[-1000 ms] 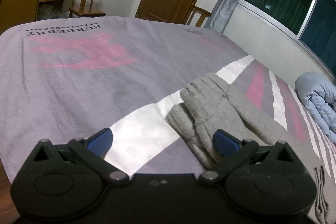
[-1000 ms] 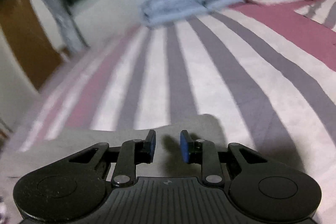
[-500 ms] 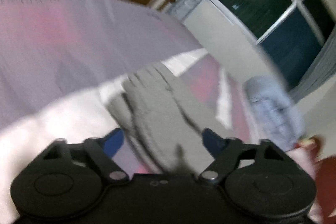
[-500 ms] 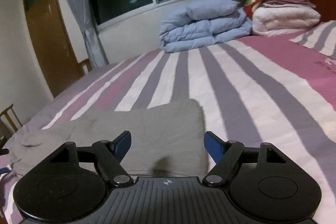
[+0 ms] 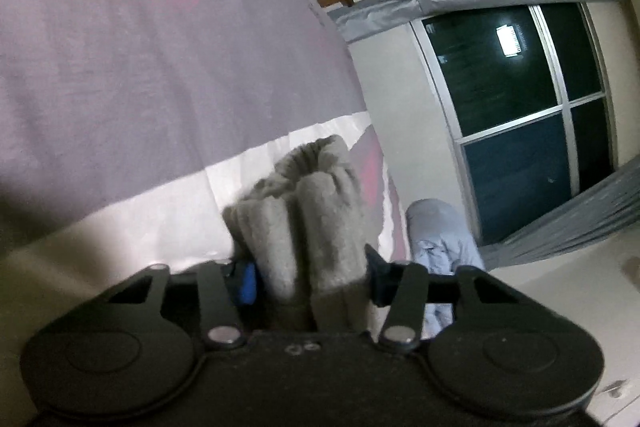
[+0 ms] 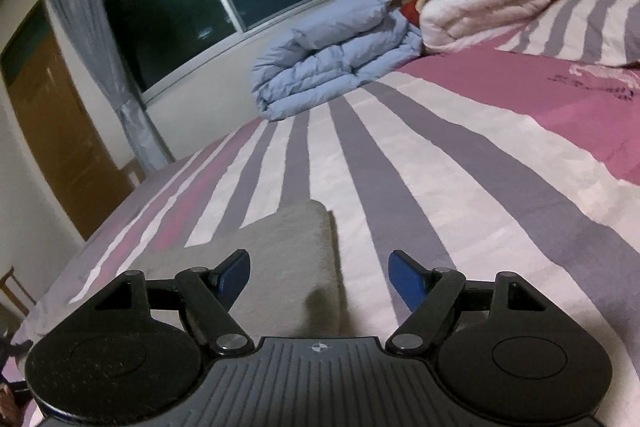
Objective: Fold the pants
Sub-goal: 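Grasp the pants cuffs with the left gripper and lift them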
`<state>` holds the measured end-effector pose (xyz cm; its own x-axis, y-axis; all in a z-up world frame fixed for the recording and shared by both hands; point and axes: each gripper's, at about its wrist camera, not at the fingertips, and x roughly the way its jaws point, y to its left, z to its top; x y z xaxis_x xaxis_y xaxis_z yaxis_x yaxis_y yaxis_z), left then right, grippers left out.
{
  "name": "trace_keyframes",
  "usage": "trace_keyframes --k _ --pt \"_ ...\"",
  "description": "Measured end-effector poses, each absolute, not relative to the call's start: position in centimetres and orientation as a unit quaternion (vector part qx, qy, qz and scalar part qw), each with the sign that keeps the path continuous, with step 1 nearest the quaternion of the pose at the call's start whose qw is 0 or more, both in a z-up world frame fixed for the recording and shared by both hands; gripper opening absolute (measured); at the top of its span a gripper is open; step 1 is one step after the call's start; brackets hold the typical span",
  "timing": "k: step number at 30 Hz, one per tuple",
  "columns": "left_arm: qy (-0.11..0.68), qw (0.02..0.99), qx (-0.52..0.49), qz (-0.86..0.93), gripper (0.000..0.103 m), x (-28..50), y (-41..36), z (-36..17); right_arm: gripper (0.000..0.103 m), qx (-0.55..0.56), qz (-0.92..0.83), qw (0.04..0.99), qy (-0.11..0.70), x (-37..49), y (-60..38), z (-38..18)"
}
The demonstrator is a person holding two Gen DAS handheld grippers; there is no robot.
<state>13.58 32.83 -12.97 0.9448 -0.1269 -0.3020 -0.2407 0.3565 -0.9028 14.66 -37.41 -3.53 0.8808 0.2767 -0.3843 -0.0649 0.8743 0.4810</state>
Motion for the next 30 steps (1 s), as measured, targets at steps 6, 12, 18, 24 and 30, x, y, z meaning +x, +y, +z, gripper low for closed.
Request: trace_keyframes --k 6,12,18,24,30 --pt "0.183 0.846 -0.498 0.045 0.032 14.4 31.5 -12.5 0.076 0.265 0.060 0.932 0.238 15.3 -38.5 -4.5" --pt "0.192 0.879 -0.426 0.097 0.025 14.9 29.5 -10.3 0.076 0.288 0.044 0.928 0.234 14.7 -39.6 -4.6" --pt "0.159 0.894 -0.412 0.073 0.024 14.3 27.9 -6.8 0.076 0.312 0.033 0.922 0.228 13.9 -41.2 -4.6" --pt "0.136 0.922 -0.361 0.024 0.024 15.6 22.7 -2.0 0.076 0.298 0.033 0.929 0.217 12.7 -42.3 -3.8" --pt "0.169 0.929 -0.326 -0.042 0.024 19.3 15.1 -1.1 0.076 0.318 0.038 0.921 0.223 14.1 -43.6 -3.6"
